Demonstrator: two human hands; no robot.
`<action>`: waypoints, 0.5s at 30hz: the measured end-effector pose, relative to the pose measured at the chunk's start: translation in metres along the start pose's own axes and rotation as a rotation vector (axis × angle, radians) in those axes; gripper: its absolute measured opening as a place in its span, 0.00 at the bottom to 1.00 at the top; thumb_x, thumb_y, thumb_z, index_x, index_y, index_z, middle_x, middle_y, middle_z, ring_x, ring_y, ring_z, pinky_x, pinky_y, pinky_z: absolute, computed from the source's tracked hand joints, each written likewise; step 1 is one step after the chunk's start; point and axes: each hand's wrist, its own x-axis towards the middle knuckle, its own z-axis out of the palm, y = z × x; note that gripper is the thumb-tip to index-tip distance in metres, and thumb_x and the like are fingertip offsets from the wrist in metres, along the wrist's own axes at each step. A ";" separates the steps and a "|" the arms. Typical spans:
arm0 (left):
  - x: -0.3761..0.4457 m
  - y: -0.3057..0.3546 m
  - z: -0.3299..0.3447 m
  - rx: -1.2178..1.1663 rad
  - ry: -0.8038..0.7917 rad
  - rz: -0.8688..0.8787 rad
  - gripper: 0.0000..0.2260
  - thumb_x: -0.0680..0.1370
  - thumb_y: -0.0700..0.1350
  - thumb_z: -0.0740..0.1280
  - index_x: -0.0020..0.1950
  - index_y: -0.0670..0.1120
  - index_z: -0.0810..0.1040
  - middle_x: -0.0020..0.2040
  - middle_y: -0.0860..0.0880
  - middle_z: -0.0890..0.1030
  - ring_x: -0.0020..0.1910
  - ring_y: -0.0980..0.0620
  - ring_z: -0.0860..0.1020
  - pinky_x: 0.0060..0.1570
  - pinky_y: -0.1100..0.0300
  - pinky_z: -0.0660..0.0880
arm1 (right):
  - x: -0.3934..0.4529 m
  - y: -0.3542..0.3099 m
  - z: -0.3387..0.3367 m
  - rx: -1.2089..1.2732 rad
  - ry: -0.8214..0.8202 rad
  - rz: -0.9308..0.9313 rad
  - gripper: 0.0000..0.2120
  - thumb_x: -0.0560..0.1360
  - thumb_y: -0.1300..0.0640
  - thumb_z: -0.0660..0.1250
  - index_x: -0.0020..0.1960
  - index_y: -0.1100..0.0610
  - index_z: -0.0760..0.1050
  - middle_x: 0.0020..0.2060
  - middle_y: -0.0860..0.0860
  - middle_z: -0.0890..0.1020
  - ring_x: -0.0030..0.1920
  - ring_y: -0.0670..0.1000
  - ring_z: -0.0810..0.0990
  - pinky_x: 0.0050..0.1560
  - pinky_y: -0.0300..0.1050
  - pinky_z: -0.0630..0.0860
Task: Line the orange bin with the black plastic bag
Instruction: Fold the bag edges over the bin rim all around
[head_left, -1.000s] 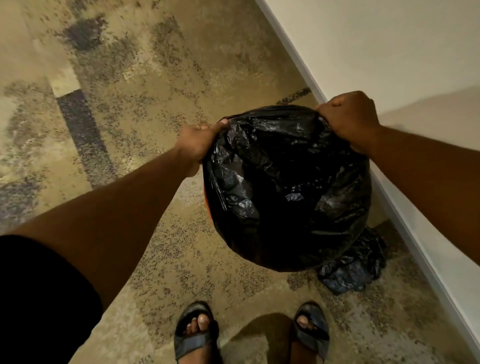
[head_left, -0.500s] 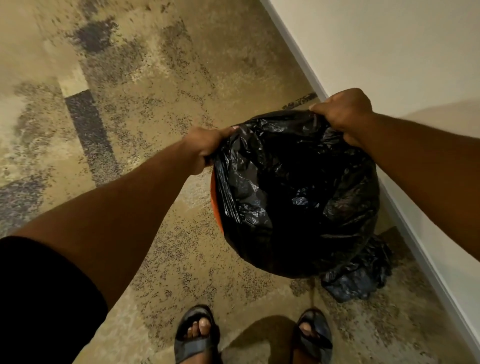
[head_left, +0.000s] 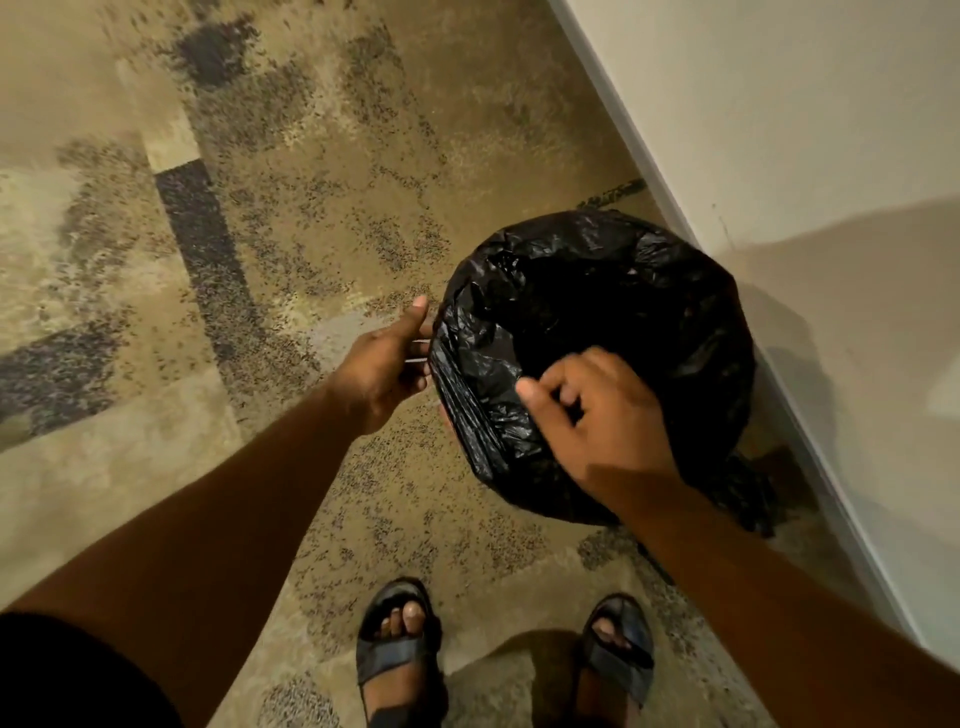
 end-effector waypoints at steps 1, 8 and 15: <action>-0.008 -0.005 -0.003 -0.008 0.013 0.019 0.21 0.75 0.64 0.69 0.50 0.45 0.81 0.39 0.49 0.80 0.36 0.54 0.75 0.38 0.59 0.73 | -0.013 -0.008 0.005 0.023 -0.011 -0.005 0.15 0.78 0.42 0.65 0.41 0.53 0.75 0.36 0.43 0.69 0.40 0.43 0.69 0.38 0.33 0.64; -0.052 -0.036 -0.005 0.043 -0.110 0.120 0.13 0.73 0.53 0.76 0.43 0.46 0.78 0.37 0.49 0.80 0.32 0.53 0.75 0.31 0.61 0.74 | -0.048 -0.039 0.026 -0.221 -0.198 -0.006 0.15 0.77 0.44 0.65 0.53 0.55 0.80 0.47 0.51 0.81 0.49 0.54 0.76 0.48 0.51 0.73; -0.081 -0.052 0.014 0.190 0.032 0.208 0.15 0.74 0.52 0.75 0.45 0.40 0.79 0.37 0.47 0.82 0.32 0.53 0.80 0.34 0.61 0.79 | -0.056 -0.052 0.031 -0.222 -0.177 0.186 0.11 0.77 0.48 0.66 0.57 0.52 0.74 0.49 0.50 0.83 0.52 0.56 0.78 0.49 0.52 0.73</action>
